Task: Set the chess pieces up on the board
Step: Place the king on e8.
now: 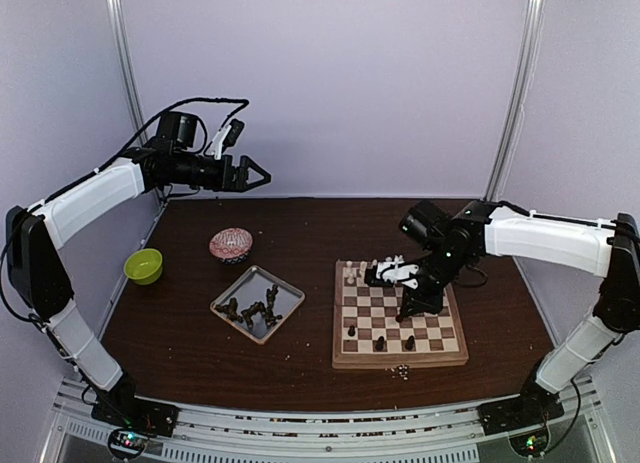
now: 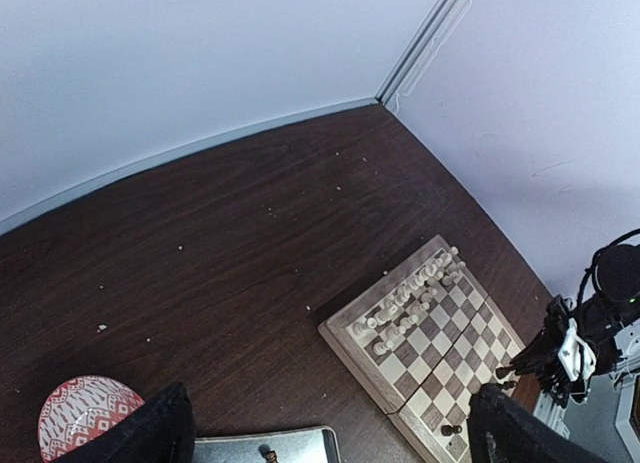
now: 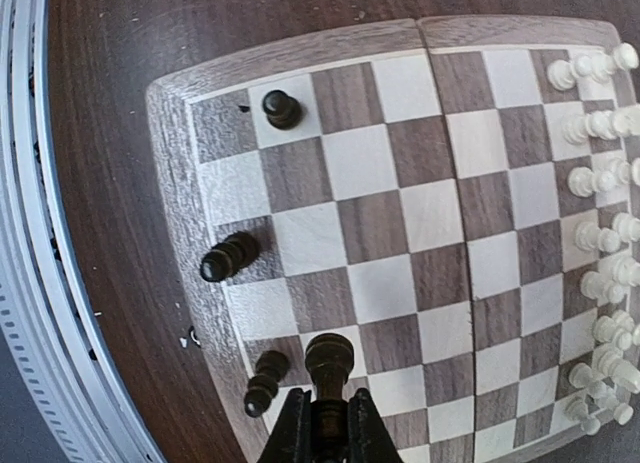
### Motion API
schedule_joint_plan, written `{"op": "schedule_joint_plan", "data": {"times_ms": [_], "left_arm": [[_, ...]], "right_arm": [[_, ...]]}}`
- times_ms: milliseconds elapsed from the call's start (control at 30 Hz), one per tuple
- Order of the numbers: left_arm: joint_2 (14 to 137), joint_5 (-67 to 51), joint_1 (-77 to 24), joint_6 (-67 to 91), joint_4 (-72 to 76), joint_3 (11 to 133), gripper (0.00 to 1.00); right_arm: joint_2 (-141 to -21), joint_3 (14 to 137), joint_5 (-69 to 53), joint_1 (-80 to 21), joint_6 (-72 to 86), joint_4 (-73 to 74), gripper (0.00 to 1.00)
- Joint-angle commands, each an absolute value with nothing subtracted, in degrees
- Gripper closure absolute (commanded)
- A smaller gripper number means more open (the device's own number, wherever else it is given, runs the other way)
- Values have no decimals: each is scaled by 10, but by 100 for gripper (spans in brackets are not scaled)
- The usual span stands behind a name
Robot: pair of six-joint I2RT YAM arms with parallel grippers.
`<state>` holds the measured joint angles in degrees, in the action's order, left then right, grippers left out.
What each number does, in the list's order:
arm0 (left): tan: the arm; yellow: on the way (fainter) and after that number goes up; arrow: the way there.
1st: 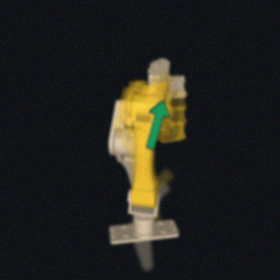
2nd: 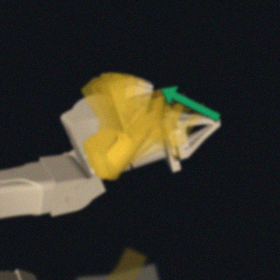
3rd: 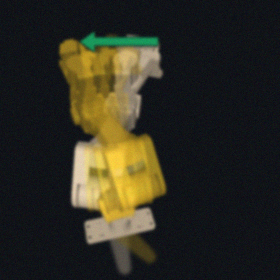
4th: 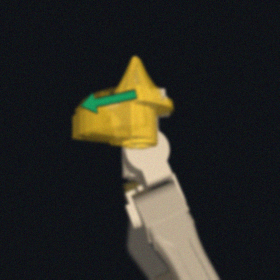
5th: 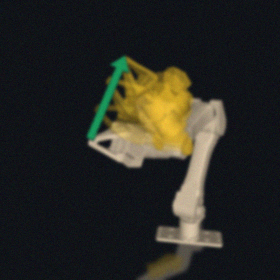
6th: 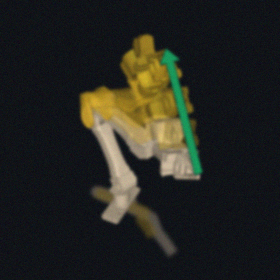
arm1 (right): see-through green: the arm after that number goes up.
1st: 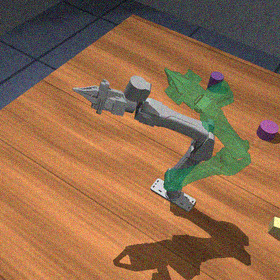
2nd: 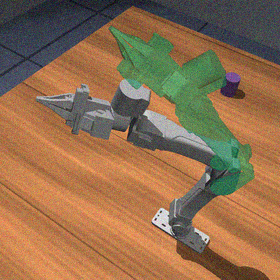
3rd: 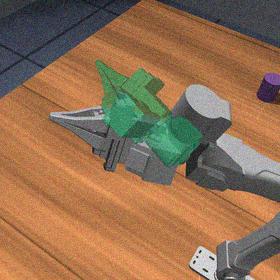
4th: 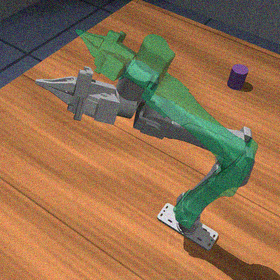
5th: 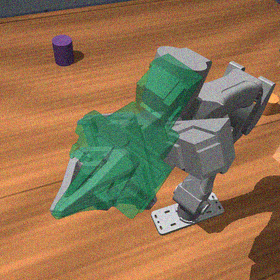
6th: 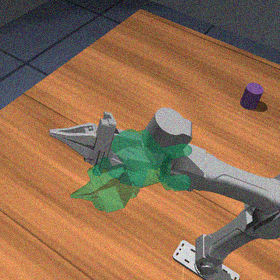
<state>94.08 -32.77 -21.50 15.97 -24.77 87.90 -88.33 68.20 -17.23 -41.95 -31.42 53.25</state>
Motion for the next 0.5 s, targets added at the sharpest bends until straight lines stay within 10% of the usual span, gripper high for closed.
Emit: {"op": "schedule_joint_plan", "data": {"times_ms": [0,467], "left_arm": [[932,-328,-218,149,-244,895,2],[938,-339,-218,151,-244,896,2]], "right_arm": [[-902,673,-198,-441,-320,526,100],[-943,648,-208,-474,-330,514,98]]}}
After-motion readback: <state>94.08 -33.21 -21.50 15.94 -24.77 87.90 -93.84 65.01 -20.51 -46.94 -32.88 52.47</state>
